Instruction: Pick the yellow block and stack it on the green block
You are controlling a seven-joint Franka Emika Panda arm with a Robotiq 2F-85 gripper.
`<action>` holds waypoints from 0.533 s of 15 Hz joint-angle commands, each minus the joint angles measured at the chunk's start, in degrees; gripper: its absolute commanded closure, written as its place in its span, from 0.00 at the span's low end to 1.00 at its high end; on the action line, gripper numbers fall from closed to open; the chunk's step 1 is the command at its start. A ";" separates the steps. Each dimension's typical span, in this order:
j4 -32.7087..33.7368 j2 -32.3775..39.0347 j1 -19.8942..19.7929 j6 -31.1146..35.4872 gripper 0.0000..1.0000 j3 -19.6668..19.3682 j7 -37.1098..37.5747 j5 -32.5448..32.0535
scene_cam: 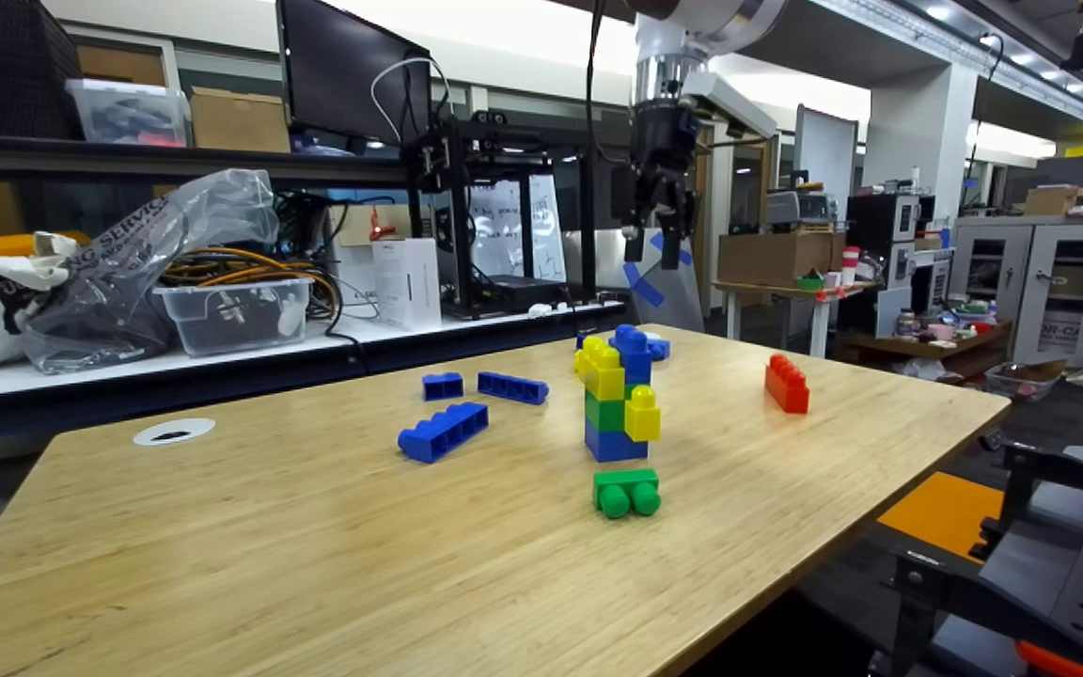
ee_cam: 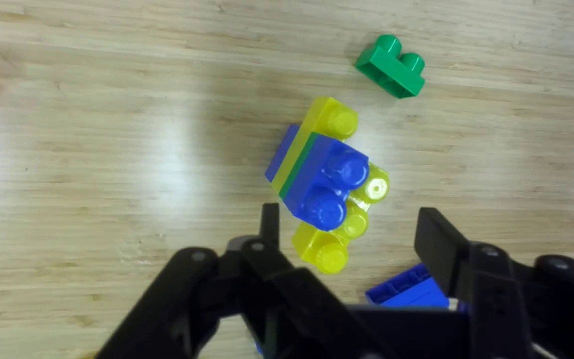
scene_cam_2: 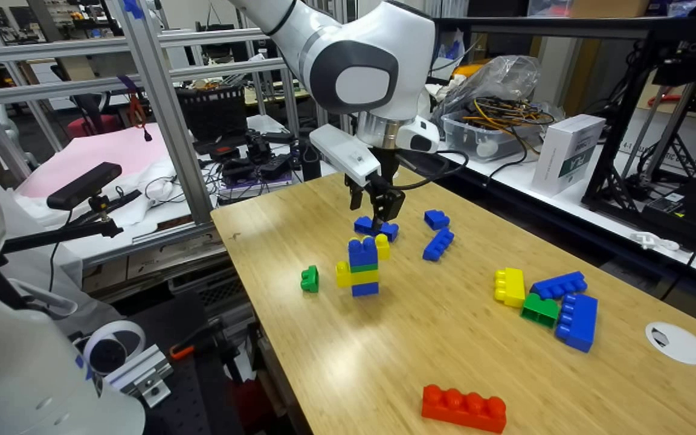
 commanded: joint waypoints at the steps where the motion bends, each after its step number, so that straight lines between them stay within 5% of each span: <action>1: 2.22 1.67 -0.96 -3.80 0.01 -0.62 1.32 1.12; 8: 2.32 3.42 -2.31 -4.14 0.00 -1.89 3.38 2.22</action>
